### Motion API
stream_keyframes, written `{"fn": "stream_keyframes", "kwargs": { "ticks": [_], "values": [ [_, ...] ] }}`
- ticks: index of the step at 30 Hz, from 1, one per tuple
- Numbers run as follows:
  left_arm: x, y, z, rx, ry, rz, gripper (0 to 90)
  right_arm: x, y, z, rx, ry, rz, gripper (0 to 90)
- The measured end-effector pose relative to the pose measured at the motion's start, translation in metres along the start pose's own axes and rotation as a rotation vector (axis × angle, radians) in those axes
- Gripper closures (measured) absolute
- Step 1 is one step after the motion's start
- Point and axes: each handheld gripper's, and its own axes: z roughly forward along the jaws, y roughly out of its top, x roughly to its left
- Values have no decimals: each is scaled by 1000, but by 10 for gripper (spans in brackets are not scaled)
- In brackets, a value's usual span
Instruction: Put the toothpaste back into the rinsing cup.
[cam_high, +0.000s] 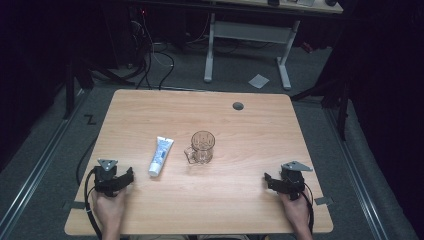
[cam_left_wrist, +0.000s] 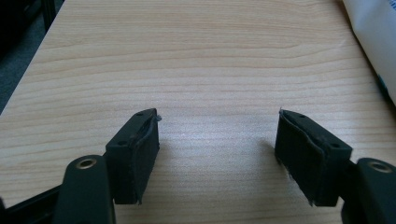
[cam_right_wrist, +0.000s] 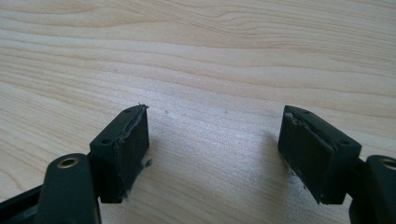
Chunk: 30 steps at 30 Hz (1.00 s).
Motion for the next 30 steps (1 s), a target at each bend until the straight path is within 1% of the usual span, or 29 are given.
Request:
{"fn": "stream_keyframes", "kwargs": {
  "ticks": [11,18,30],
  "values": [
    [0,0,0,2,-10,2,292,0,0,0,0,0,0,246],
    [0,0,0,7,-17,15,287,0,0,0,-1,1,-1,246],
    [-1,0,0,6,-17,7,283,0,0,0,-1,0,-2,246]
  ]
}}
